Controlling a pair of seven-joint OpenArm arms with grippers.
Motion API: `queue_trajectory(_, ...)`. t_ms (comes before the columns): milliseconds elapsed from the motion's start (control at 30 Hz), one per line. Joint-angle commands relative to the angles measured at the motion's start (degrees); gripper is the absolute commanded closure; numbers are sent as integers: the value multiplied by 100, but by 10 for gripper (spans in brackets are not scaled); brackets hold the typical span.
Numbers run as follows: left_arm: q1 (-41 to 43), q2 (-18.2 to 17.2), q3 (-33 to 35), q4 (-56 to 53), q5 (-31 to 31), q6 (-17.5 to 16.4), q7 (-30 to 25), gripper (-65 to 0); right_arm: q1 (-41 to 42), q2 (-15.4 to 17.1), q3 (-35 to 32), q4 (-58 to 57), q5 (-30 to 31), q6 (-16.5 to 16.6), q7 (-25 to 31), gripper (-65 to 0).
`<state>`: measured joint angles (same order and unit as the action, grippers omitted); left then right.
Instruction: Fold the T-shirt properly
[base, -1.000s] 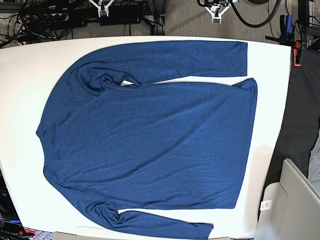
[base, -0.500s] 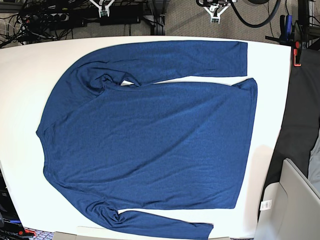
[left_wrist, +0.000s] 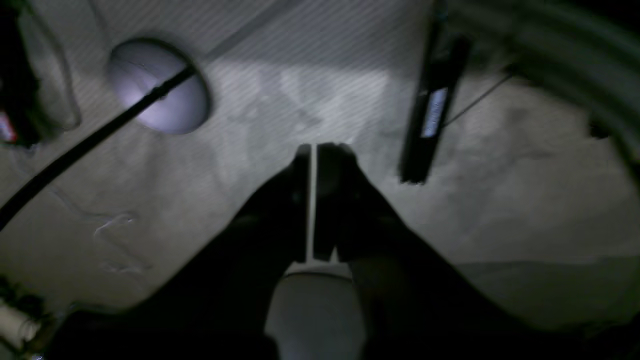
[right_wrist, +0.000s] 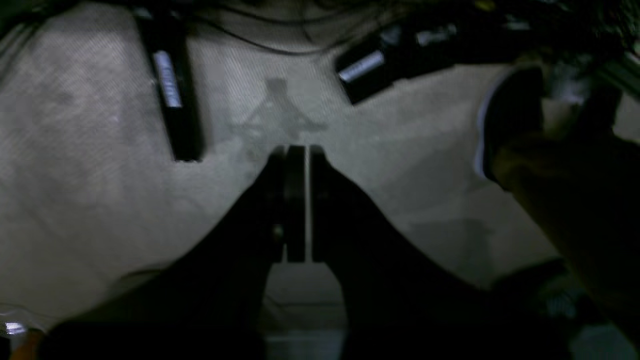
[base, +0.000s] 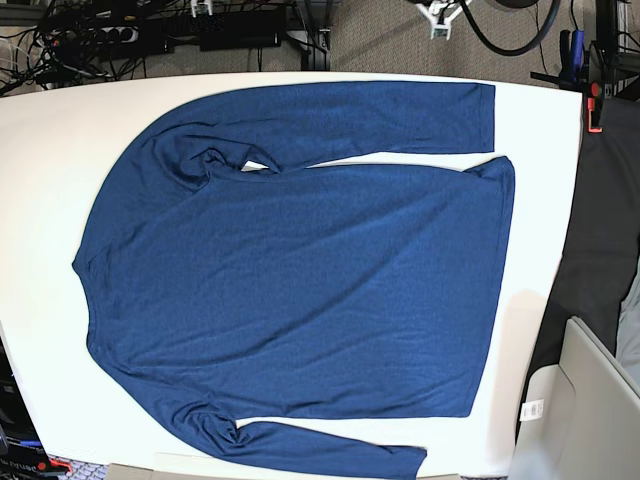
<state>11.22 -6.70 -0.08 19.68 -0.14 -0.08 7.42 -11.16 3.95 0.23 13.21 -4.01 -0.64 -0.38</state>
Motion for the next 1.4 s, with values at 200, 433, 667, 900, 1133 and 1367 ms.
queue_trajectory(200, 1018, -389, -32, 1078, 1, 30, -8, 0, -735, 322, -1, 881, 10, 16, 7, -3)
queue_trajectory(433, 2012, -697, -41, 2810, -8, 30, 1, 0, -1904, 577, 34, 2789, 10, 16, 7, -2)
queue_trajectory(667, 2970, -750, -41, 4876, -8, 30, 300, 0, -3267, 973, 43, 5206, 10, 16, -1, -2)
queue_trajectory(900, 3410, -996, -23, 6783, -1072, 30, 1319, 0, -4242, 1148, 61, 7211, 10, 7, -1, -2)
queue_trajectory(1133, 4122, -1110, -41, 8594, -1696, 30, 1522, 0, -4928, 1104, 447, 8652, 10, 7, -1, -2)
queue_trajectory(1367, 4447, -1251, -41, 9597, -1696, 30, 1522, 0, -5341, 1122, 579, 9786, 10, 7, -1, -2)
